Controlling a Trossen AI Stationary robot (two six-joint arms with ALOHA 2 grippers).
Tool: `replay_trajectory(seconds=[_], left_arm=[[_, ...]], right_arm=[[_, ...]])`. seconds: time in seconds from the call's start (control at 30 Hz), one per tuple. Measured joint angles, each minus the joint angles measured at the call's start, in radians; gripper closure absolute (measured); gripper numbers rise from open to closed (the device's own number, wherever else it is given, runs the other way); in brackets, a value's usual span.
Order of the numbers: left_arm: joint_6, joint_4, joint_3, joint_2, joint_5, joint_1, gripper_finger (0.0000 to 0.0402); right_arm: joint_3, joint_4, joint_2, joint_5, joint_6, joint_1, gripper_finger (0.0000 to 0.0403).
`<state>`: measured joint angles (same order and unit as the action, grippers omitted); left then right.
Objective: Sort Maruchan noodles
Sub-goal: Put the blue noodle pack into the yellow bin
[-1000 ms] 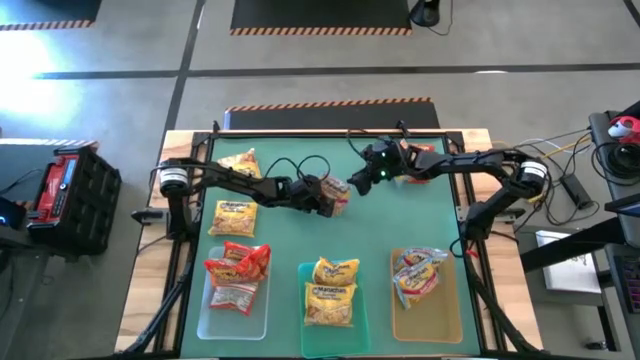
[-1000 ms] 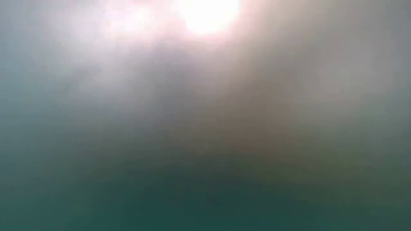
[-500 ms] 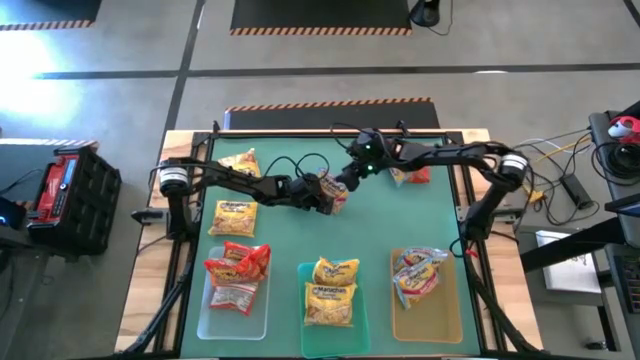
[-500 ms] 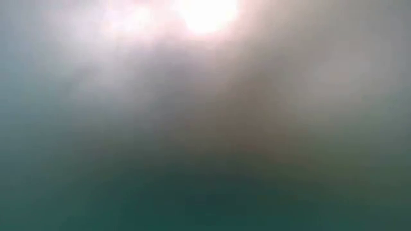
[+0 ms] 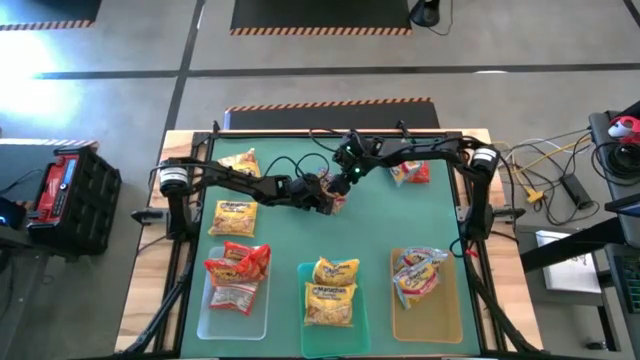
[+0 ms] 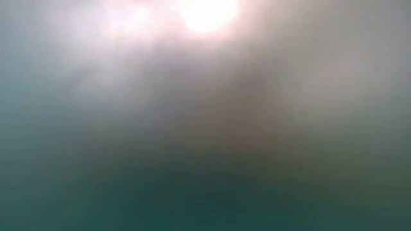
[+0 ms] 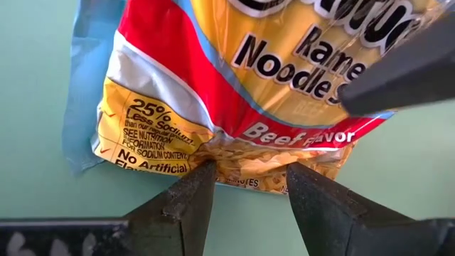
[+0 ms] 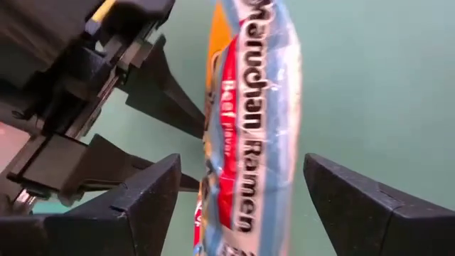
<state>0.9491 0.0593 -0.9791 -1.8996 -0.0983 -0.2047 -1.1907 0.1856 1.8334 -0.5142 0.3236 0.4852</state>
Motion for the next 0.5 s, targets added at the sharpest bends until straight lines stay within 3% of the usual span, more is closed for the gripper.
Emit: replay_trajectory(seconds=[0.5], left_arm=[[-0.014,0.003,0.0,0.0,0.0,0.0,0.0239]], right_arm=[[-0.011,0.02,0.011,-0.002,-0.033,-0.01,0.0211]])
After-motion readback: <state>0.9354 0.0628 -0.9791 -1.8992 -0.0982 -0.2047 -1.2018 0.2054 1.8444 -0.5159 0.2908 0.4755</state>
